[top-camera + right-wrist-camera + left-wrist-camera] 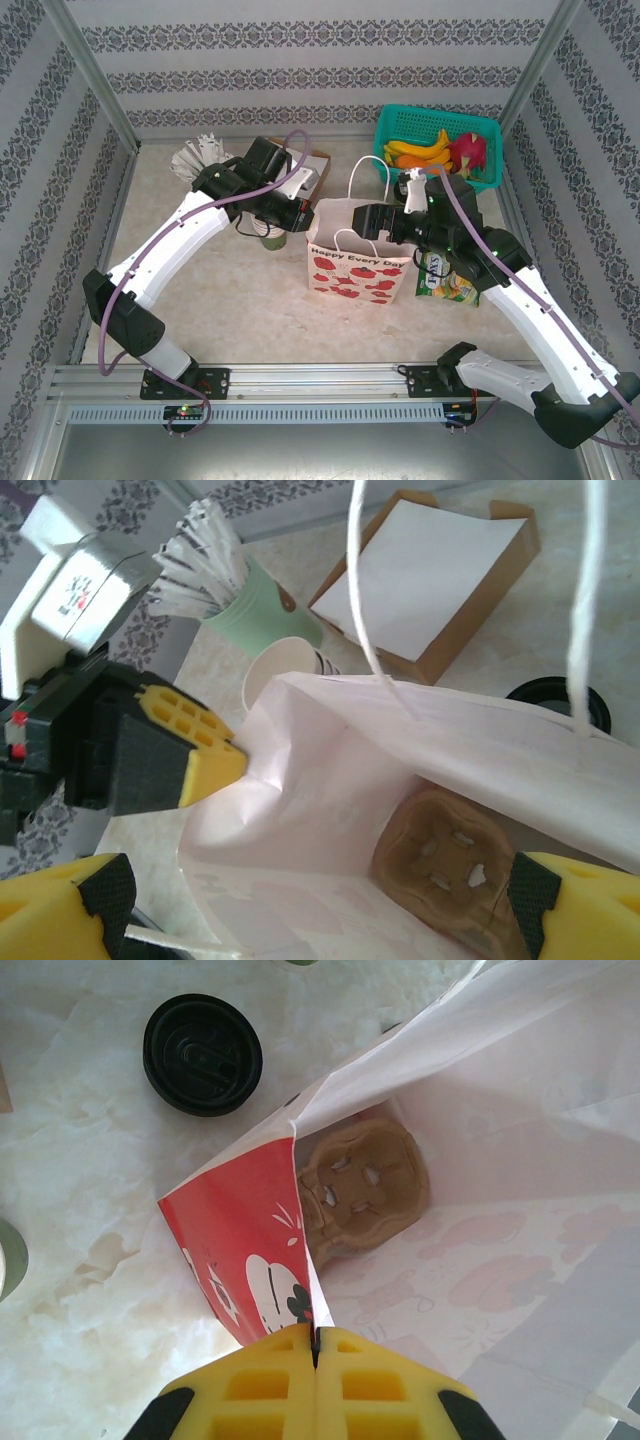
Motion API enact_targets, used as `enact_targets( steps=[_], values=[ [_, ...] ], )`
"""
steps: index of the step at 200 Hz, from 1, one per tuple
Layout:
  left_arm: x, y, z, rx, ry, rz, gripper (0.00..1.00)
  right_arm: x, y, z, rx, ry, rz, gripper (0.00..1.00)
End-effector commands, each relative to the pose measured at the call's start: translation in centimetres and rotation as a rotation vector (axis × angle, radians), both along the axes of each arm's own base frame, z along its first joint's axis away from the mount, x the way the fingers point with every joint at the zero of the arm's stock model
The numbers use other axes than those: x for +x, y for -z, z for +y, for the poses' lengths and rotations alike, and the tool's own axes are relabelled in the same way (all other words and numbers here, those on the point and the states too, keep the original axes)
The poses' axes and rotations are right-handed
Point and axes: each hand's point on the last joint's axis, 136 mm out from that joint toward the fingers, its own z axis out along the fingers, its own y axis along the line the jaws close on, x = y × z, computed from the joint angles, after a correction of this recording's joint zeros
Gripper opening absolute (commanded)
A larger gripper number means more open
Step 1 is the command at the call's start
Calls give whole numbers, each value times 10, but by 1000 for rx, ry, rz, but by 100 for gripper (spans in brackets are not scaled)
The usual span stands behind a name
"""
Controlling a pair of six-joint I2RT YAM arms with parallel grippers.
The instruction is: Pack the takeout coffee
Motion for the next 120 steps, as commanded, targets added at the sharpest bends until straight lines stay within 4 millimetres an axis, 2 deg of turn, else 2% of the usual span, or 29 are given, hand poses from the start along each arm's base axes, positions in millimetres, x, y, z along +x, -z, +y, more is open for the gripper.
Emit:
enact_targets(
  steps=[1,39,70,103,120],
  values=[
    [-5,-6,-2,-4,35,-5,0,-14,-21,14,20,-156,-88,97],
    [-4,-5,-3,-2,36,-6,0,-31,-27,29,35,-323,-129,94],
    [-3,-8,-3,-11,29,-1,0,-46,-42,38,101,-411,-142,90],
    [-3,-14,-4,-62,27,28,0,-65,-27,48,143,-503,-50,73],
    [-1,-13,-3,-59,24,32,0,-76,-24,55,157,-543,-44,71]
  ],
)
